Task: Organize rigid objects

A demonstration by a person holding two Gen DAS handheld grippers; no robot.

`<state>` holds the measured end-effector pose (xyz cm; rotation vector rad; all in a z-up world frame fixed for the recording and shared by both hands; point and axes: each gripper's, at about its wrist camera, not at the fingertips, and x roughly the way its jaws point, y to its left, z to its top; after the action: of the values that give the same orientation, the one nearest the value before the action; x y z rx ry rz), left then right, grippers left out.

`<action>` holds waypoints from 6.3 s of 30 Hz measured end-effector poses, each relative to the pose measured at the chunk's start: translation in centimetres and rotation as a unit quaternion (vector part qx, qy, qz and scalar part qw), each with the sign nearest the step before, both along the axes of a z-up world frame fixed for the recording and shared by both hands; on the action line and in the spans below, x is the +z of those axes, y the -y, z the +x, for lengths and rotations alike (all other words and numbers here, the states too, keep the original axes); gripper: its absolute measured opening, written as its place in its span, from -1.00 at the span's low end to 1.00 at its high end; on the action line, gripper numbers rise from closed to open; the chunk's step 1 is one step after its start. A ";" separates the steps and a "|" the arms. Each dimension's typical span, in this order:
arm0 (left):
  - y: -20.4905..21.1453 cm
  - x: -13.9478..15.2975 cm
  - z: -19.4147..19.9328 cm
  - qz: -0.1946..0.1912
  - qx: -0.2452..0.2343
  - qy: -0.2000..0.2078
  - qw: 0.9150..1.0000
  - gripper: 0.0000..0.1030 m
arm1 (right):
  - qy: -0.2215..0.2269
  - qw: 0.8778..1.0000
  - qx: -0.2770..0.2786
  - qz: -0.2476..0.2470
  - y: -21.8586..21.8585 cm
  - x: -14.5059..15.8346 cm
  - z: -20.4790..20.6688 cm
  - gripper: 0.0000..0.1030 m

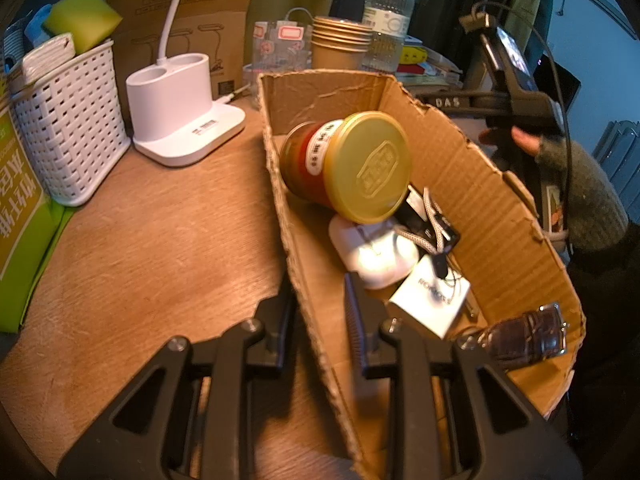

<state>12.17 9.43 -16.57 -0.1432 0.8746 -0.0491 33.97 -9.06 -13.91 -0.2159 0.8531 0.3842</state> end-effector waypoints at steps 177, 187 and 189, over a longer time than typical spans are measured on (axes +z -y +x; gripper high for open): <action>5.6 12.4 -6.1 0.083 0.048 0.184 0.978 0.19 | 0.207 0.973 0.029 0.095 12.2 16.5 -24.3 0.25; 8.7 17.7 -9.2 0.072 0.031 0.263 0.962 0.44 | 0.248 0.961 0.012 0.119 14.0 18.9 -26.8 0.42; 9.3 18.5 -9.9 0.075 0.027 0.275 0.958 0.46 | 0.253 0.960 0.010 0.121 14.4 19.2 -27.2 0.42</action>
<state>2.28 0.12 1.90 -0.0078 0.3153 0.0294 6.76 -23.43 5.27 -0.0883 0.2950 0.4244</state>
